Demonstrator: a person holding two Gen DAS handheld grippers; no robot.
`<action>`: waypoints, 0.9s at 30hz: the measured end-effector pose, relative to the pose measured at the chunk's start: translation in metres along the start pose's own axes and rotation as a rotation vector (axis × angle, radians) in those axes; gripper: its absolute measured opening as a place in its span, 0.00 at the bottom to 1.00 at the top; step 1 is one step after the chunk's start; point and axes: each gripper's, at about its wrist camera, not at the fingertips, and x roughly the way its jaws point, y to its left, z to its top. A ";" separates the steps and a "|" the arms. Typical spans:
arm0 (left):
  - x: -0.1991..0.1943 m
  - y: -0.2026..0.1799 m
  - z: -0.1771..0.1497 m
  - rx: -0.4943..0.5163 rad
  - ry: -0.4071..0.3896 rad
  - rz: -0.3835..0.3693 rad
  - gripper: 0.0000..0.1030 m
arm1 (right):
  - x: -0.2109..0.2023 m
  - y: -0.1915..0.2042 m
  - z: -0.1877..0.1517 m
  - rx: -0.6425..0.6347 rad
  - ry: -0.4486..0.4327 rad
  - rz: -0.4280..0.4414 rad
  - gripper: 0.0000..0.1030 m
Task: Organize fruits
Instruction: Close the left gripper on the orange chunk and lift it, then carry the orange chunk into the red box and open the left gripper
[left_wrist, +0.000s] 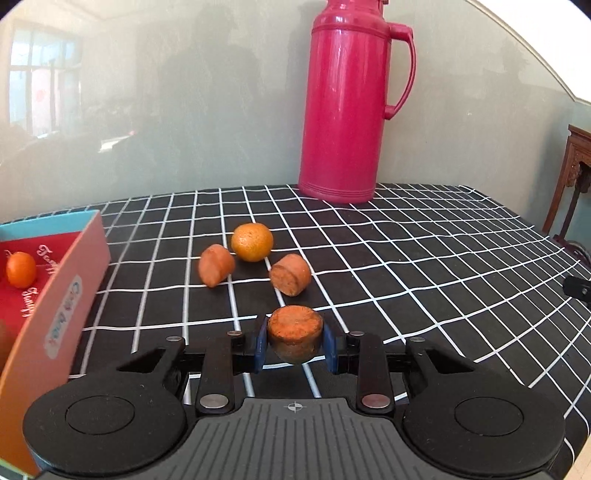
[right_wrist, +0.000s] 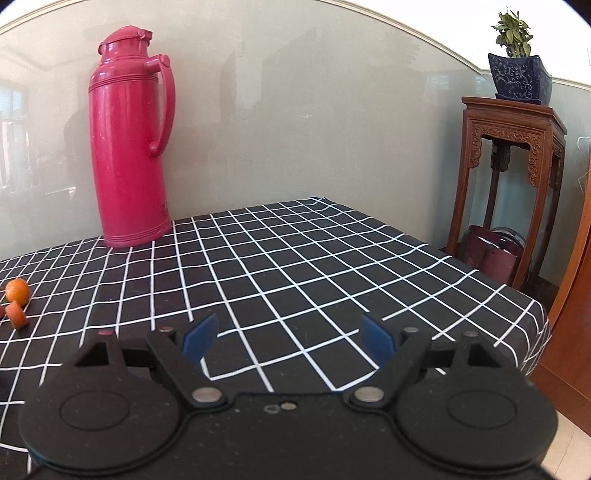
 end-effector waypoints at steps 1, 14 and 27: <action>-0.004 0.003 0.000 0.003 -0.003 0.005 0.30 | 0.000 0.003 0.001 -0.003 0.001 0.008 0.81; -0.044 0.050 0.003 -0.019 -0.068 0.087 0.30 | -0.007 0.052 0.010 -0.032 -0.011 0.112 0.81; -0.075 0.116 -0.002 -0.083 -0.109 0.216 0.30 | -0.015 0.101 0.011 -0.058 -0.013 0.200 0.81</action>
